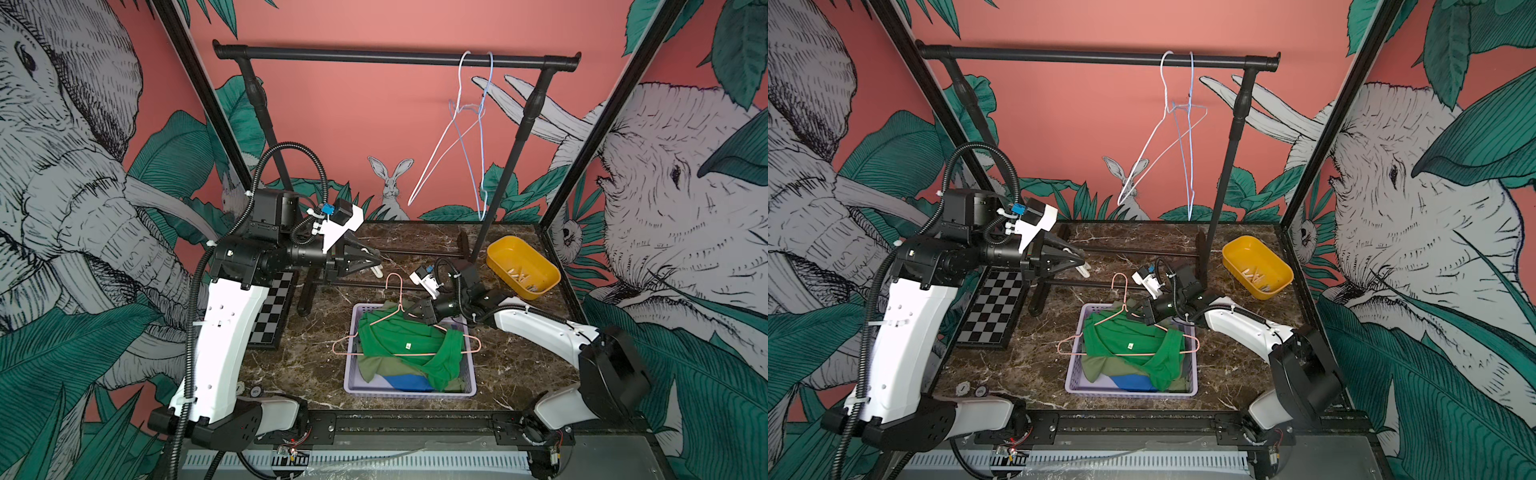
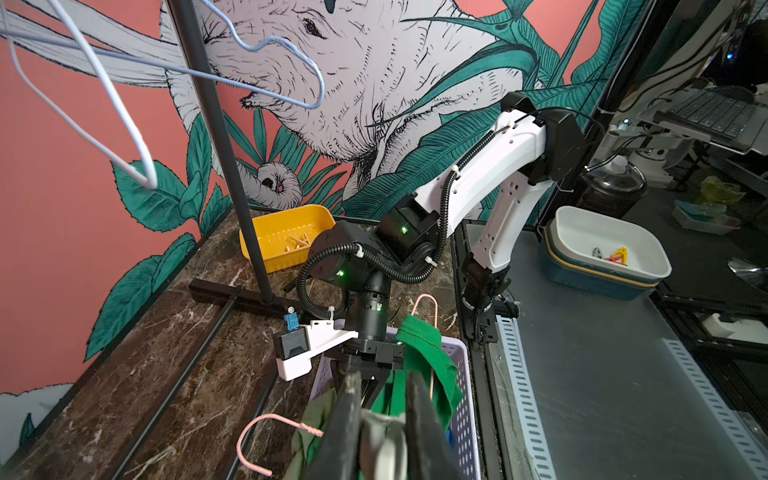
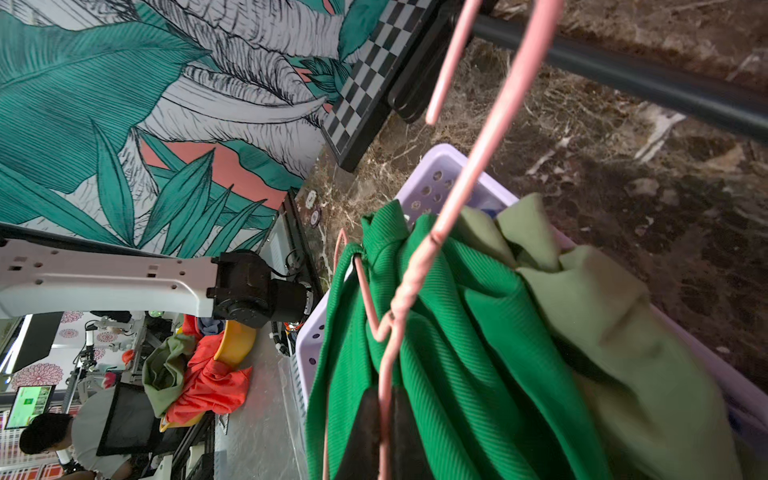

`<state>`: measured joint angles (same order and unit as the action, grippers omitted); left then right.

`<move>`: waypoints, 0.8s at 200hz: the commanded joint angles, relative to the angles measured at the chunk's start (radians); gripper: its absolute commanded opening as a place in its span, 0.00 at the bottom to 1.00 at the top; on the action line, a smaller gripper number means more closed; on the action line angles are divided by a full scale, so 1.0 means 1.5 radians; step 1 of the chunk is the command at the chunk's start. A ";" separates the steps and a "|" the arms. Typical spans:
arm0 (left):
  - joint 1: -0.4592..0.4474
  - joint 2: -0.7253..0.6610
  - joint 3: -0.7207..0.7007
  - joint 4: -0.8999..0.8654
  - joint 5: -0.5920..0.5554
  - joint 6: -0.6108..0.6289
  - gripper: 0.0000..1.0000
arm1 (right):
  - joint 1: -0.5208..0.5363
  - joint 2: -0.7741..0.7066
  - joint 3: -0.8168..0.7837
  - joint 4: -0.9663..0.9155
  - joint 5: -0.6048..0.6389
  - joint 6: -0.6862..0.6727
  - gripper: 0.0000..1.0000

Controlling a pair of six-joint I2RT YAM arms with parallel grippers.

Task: Remove the clothespins securing tank tops to the hanger
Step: Place the hanger in the basket.

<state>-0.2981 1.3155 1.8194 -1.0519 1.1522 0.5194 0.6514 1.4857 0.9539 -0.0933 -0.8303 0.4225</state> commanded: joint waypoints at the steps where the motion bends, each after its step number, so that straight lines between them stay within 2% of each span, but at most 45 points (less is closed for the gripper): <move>1: 0.002 -0.002 -0.014 0.051 0.022 -0.039 0.00 | 0.006 -0.007 0.006 -0.029 0.059 -0.026 0.21; 16: 0.002 -0.003 -0.016 0.052 0.026 -0.040 0.00 | 0.005 -0.014 0.014 -0.057 0.086 -0.043 0.33; 43: 0.001 -0.007 -0.035 0.070 0.040 -0.064 0.00 | 0.005 -0.023 0.040 -0.085 0.101 -0.061 0.45; 88: 0.000 -0.010 -0.046 0.081 0.040 -0.083 0.00 | 0.003 -0.067 0.090 -0.149 0.152 -0.103 0.50; 122: -0.002 0.004 -0.063 0.150 0.065 -0.154 0.00 | 0.011 -0.142 0.125 -0.112 0.087 -0.074 0.51; 160: -0.010 0.022 -0.055 0.173 0.069 -0.181 0.00 | 0.050 -0.210 0.191 -0.099 0.061 -0.070 0.60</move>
<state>-0.3019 1.3415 1.7306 -0.8425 1.2213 0.2962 0.6872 1.2167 1.1687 -0.2935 -0.6861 0.3141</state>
